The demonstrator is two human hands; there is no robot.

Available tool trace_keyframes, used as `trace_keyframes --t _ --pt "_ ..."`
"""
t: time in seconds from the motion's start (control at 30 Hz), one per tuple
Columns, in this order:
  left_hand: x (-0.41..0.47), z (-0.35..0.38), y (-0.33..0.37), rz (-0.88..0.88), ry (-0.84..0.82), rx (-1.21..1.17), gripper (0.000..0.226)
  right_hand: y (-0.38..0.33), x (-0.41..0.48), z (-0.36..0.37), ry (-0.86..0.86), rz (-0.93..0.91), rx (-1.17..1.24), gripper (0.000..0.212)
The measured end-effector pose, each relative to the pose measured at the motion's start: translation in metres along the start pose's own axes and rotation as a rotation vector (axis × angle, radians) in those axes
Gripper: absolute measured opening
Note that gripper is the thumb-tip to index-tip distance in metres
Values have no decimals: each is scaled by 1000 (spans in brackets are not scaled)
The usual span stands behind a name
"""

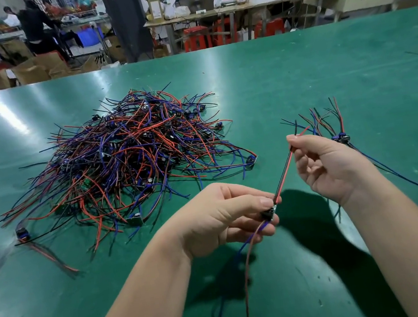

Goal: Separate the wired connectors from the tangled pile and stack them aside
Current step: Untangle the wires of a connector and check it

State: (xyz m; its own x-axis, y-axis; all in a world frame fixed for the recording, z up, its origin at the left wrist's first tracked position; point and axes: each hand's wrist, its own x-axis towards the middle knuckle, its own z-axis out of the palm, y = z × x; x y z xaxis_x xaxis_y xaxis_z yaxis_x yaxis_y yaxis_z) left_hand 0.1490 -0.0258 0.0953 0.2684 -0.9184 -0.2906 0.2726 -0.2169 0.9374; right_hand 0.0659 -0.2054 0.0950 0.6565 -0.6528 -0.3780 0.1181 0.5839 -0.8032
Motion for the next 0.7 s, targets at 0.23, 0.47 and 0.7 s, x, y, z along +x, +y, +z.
trace_keyframes --t 0.23,0.47,0.7 --pt "-2 -1 0 9 -86 50 17 1 10 -6 44 1 228 26" --pt "5 0 5 237 38 -447 13 17 7 0 -135 -60 -192 3" --pt "15 3 -2 375 385 -471 30 40 -15 22 -507 -139 -201 24"
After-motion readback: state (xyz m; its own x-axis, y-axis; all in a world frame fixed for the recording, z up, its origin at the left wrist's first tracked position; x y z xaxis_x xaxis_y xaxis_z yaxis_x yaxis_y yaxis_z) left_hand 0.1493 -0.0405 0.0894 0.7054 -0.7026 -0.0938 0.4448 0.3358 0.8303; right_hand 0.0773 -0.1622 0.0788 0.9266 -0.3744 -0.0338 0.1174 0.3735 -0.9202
